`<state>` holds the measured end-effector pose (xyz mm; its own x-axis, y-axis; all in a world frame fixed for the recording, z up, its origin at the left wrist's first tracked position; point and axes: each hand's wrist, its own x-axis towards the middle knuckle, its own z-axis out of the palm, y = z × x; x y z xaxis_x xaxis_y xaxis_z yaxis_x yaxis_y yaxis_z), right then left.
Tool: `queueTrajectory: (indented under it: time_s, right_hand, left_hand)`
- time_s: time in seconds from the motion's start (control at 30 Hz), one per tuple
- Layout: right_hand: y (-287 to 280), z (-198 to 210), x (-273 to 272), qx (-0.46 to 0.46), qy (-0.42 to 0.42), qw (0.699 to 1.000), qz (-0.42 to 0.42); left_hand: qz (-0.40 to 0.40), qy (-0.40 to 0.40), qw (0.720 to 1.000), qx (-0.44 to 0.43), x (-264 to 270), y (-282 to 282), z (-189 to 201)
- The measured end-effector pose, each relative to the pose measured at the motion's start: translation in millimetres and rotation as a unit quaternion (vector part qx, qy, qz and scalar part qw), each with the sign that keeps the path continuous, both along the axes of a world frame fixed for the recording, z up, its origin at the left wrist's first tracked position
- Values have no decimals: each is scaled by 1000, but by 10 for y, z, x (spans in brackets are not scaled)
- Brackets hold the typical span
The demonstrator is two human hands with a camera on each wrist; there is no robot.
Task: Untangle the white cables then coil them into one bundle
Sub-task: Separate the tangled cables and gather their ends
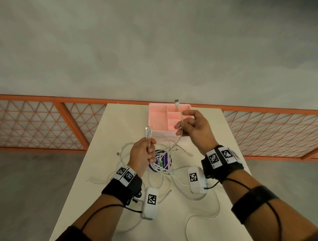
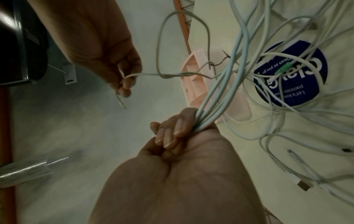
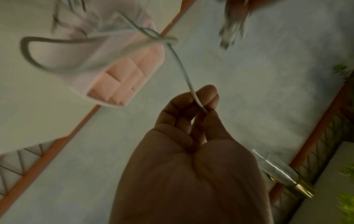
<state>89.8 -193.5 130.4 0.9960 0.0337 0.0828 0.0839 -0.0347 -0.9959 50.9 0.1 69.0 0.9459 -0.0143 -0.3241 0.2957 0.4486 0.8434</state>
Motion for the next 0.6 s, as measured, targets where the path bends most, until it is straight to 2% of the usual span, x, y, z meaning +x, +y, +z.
queueTrajectory:
  time_s: [0.23,0.3,0.5,0.6]
  right_hand:
    - [367,-450,-313,-61,66,991,96]
    - [430,-528,-383,-67,74,990,101]
    - [454,-599,-487,-164,61,978,111]
    - [364,-703,-473,-212,45,970,108]
  left_hand:
    - [6,-2,1000,1,18,-123,-51]
    - [14,-3,1000,-5,18,-142,-96]
    - [35,1,994,108,-25,-152,-178]
    - [80,-13,993,90,11,-115,-184]
